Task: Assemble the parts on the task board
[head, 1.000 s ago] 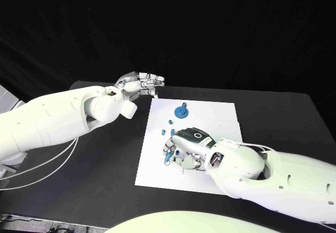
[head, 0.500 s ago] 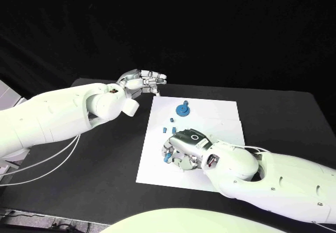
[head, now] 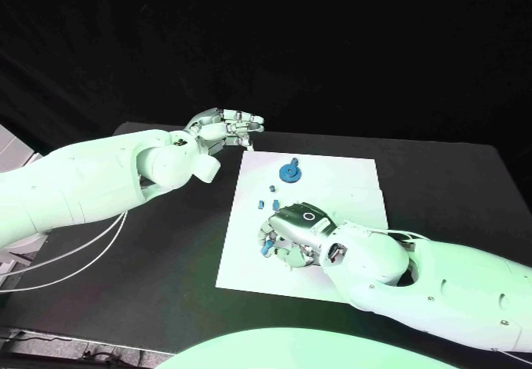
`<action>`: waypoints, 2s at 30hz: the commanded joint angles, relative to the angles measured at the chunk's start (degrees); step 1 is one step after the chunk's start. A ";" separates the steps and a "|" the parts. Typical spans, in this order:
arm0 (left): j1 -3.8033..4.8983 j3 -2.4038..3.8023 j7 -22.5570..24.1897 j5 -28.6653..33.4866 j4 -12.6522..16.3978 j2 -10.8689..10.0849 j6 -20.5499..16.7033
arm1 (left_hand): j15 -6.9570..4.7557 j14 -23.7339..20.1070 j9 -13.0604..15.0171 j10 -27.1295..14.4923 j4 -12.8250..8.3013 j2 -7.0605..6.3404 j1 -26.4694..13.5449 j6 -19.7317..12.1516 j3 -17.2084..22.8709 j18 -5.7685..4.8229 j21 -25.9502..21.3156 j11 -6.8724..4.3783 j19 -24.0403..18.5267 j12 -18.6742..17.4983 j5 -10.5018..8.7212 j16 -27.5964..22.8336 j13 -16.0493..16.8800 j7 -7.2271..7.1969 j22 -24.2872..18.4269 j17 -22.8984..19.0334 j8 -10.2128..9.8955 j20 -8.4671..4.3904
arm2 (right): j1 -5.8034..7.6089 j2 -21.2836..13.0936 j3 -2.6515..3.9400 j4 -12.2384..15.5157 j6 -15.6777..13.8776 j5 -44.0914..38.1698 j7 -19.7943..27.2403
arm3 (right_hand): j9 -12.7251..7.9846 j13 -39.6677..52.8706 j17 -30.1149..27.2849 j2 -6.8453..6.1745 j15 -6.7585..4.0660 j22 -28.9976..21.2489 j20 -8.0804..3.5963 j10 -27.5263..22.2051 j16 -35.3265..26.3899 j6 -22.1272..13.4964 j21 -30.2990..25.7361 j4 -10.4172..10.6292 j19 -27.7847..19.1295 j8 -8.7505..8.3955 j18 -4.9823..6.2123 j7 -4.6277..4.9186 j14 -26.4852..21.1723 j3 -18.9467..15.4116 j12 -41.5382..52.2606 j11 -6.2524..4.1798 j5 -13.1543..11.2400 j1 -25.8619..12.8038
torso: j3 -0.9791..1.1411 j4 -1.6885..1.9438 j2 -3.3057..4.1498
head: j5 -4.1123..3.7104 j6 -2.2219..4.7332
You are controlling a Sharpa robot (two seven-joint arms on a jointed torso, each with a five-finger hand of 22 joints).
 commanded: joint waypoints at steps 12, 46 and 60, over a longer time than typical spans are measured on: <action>0.06 0.04 0.07 -0.15 -0.02 -0.04 1.11 | 0.47 -0.07 -0.07 -0.45 0.11 0.13 -0.44 -0.37 -0.20 0.83 -0.29 -0.14 0.20 0.16 0.08 -0.24 -0.05 1.03 -0.05 -0.09 -0.02 0.32 | -0.12 -0.58 -0.08 0.43 1.74 -2.00 -0.46 | 1.95 0.06 0.20 0.64 -0.37 0.18 -0.28 3.41 0.34 0.13 0.34 -0.13 2.51 0.35 0.17 0.29 3.12 0.28 0.03 -2.85 0.20 -0.25 | -0.04 0.06 0.00 | 0.13 -0.23; 0.06 0.04 -0.21 -0.22 -0.05 -0.09 1.41 | 0.48 -0.08 -0.06 -0.54 0.15 0.14 -0.47 -0.41 -0.23 0.83 -0.36 -0.13 0.24 0.23 0.08 -0.23 -0.10 1.04 -0.10 -0.10 0.02 0.33 | -0.18 -1.05 -0.08 0.86 2.15 -2.26 -0.58 | 2.18 0.14 0.41 0.55 -0.36 0.41 -0.27 3.57 0.45 0.11 0.62 -0.54 2.54 0.55 0.12 0.30 3.16 0.64 -0.09 -2.86 0.21 -0.59 | -0.04 0.02 -0.04 | 0.14 -0.45; 0.06 0.03 -0.25 -0.40 0.03 -0.14 1.34 | 0.48 -0.08 -0.06 -0.54 0.15 0.14 -0.47 -0.41 -0.23 0.83 -0.36 -0.13 0.24 0.23 0.08 -0.23 -0.10 1.04 -0.10 -0.10 0.02 0.33 | -0.29 0.74 -0.25 -0.45 4.54 -2.64 -1.54 | 2.01 -0.08 -0.69 -2.32 0.54 -0.52 0.36 1.09 -0.19 -2.63 -1.13 -0.17 2.08 -0.76 0.34 1.26 2.84 0.42 -1.78 -1.74 1.68 -5.60 | -0.06 0.07 0.01 | 0.13 -0.57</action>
